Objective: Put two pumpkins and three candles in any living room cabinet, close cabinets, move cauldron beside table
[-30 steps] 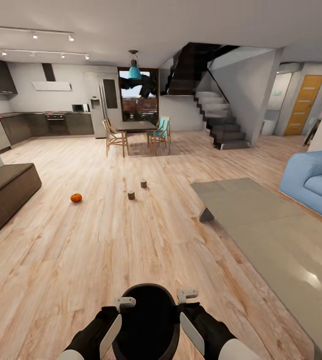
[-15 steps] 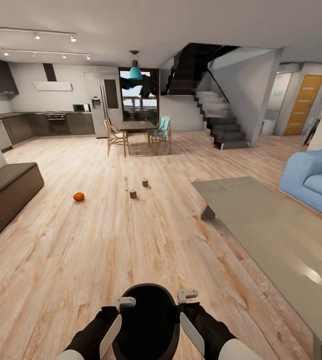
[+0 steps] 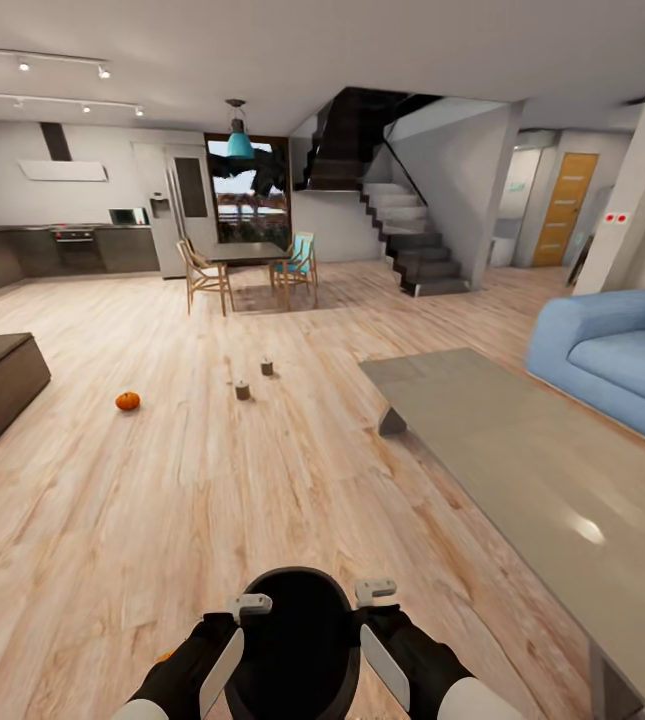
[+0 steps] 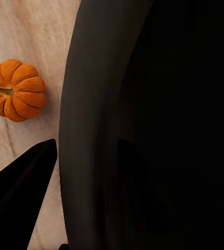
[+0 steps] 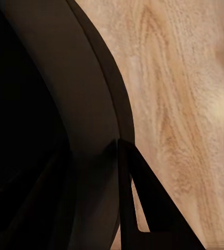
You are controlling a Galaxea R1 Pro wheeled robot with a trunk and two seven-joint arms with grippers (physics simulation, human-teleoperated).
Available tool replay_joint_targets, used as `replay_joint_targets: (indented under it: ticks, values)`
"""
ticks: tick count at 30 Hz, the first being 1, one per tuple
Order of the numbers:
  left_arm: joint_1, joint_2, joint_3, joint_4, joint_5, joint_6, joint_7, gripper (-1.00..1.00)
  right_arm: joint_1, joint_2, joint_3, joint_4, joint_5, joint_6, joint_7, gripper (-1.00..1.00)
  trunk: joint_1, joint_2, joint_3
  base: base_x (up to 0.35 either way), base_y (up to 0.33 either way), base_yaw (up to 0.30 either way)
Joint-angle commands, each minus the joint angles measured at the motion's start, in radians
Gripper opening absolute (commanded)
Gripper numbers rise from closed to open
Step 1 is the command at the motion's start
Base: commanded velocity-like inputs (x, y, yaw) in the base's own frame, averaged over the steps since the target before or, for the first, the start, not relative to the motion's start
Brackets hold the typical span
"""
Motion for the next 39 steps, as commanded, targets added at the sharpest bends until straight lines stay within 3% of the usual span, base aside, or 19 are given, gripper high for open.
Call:
replay_joint_targets:
  ticks: [1, 39]
  values:
    - [-0.001, 0.003, -0.012, -0.001, 0.010, 0.006, 0.012, -1.00, -0.001, 0.000, 0.021, -0.001, -0.022, 0.000, -0.009, -1.00, 0.000, -0.001, -0.001, -0.055, 0.000, -0.275]
    - [-0.001, 0.006, -0.012, -0.004, 0.010, 0.006, 0.011, -1.00, -0.002, 0.000, 0.021, -0.001, -0.022, 0.000, -0.010, -1.00, 0.000, -0.001, -0.001, -0.128, 0.097, -0.276]
